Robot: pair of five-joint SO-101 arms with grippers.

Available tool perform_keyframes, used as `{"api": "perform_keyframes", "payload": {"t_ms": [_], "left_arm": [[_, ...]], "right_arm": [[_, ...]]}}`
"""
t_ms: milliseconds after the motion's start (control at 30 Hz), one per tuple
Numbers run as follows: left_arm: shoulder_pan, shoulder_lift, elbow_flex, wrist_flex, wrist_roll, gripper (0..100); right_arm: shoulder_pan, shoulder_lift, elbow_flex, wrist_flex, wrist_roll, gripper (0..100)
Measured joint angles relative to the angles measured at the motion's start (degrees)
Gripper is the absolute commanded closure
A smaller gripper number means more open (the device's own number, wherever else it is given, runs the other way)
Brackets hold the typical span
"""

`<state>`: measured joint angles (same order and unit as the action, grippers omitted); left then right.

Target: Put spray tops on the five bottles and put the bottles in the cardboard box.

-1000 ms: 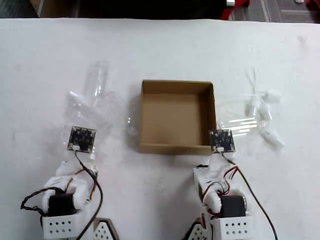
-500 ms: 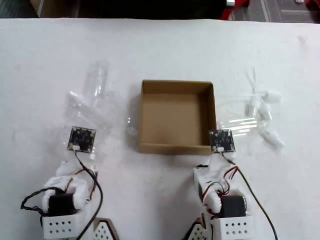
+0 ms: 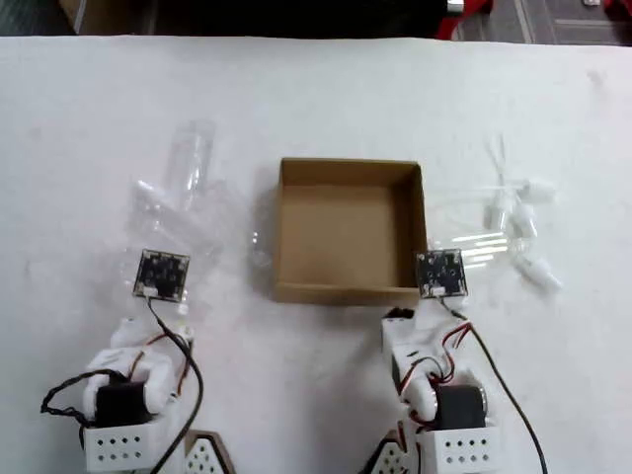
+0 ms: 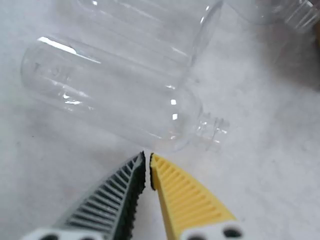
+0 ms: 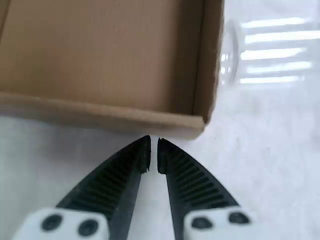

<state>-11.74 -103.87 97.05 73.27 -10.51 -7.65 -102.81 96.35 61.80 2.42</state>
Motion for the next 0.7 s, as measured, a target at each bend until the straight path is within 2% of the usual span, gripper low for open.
{"api": "perform_keyframes", "payload": {"t_ms": [200,367,467,700], "left_arm": [[0.0,0.0,0.0,0.0,0.0,98],[0.0,0.0,0.0,0.0,0.0,98],[0.0,0.0,0.0,0.0,0.0,98],[0.0,0.0,0.0,0.0,0.0,98]], "right_arm": [[0.09,0.0,0.0,-14.24,0.0,98.3],[0.97,0.0,0.0,-17.32,0.0,98.3],[5.71,0.0,0.0,-17.76,0.0,98.3],[21.8,0.0,0.0,-19.69,0.0,98.3]]}}
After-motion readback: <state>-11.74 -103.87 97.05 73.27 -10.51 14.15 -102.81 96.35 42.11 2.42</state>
